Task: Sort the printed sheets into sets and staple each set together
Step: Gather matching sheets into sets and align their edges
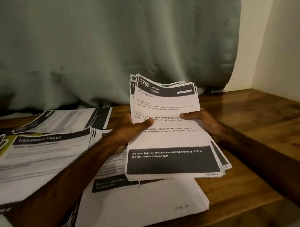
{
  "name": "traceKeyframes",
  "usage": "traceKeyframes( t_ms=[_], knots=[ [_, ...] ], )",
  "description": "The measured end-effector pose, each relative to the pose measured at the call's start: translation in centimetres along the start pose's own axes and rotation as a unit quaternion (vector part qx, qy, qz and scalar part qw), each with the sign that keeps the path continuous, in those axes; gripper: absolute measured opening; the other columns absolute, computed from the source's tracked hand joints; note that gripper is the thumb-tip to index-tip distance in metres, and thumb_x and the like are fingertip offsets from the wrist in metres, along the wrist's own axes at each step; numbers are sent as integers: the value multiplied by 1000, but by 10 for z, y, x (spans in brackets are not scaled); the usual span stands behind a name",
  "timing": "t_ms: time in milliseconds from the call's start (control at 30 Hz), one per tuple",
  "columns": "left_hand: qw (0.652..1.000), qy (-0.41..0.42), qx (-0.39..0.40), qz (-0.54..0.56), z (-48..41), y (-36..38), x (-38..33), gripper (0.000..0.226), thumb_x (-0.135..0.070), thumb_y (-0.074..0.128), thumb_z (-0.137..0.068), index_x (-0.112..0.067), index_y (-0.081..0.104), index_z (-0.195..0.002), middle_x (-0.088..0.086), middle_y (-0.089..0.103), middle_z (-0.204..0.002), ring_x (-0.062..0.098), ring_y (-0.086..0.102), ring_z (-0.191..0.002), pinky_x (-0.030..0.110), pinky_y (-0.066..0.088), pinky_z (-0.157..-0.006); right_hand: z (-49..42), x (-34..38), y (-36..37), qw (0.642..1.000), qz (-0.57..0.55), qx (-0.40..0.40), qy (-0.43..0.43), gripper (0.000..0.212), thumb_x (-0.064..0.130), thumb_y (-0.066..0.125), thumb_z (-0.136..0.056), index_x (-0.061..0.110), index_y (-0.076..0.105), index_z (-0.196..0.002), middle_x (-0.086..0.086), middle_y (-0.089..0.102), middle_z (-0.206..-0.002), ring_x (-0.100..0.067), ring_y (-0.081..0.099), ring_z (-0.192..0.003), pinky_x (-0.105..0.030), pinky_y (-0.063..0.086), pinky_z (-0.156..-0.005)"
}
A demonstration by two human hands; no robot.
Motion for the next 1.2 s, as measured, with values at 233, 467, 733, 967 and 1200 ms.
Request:
traceKeyframes(
  t_ms=[233, 467, 733, 967, 1200],
  knots=[
    [998, 31, -44, 23, 11, 2, 0, 25, -9, 71, -94, -32, 61, -93, -6, 75, -110, 4, 75, -78, 31, 62, -76, 4, -4, -15, 997, -37, -72, -6, 48, 11, 56, -93, 6, 57, -141, -19, 65, -134, -43, 65, -117, -57, 49, -105],
    [995, 60, -65, 50, 18, 4, -5, 24, -5, 69, -95, -26, 63, -104, -9, 67, -103, -7, 71, -73, 9, 53, -57, 12, 10, -17, 994, -3, -93, -60, 45, 9, 55, -90, 2, 61, -135, -20, 68, -129, -43, 68, -112, -54, 55, -98],
    [994, 79, -71, 2, 11, 1, -3, 21, -17, 71, -95, -36, 63, -90, -11, 71, -105, -1, 71, -74, 23, 57, -71, 14, 21, -20, 991, 6, -96, -89, 40, 5, 56, -96, 1, 60, -135, -21, 67, -130, -44, 68, -112, -54, 58, -92],
    [993, 63, -62, 73, 8, -7, -3, 22, -22, 74, -93, -16, 73, -114, 3, 77, -114, 25, 76, -100, 48, 60, -91, 19, 31, -20, 984, 24, -125, -126, 35, 2, 59, -97, 1, 62, -132, -17, 72, -122, -38, 73, -102, -44, 63, -78],
    [989, 96, -95, 58, 9, -29, -17, 21, -15, 73, -93, -10, 74, -114, -2, 79, -101, 15, 78, -89, 22, 61, -68, 24, 38, -23, 977, 49, -156, -138, 35, 6, 65, -96, 4, 63, -131, -14, 74, -120, -38, 74, -102, -44, 64, -75]
  ],
)
Point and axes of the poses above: each hand's wrist, its own z-axis away from the middle knuckle, its own y-axis out of the palm, x = y × z, the point moved 10 cm from there along -z, towards the middle knuckle
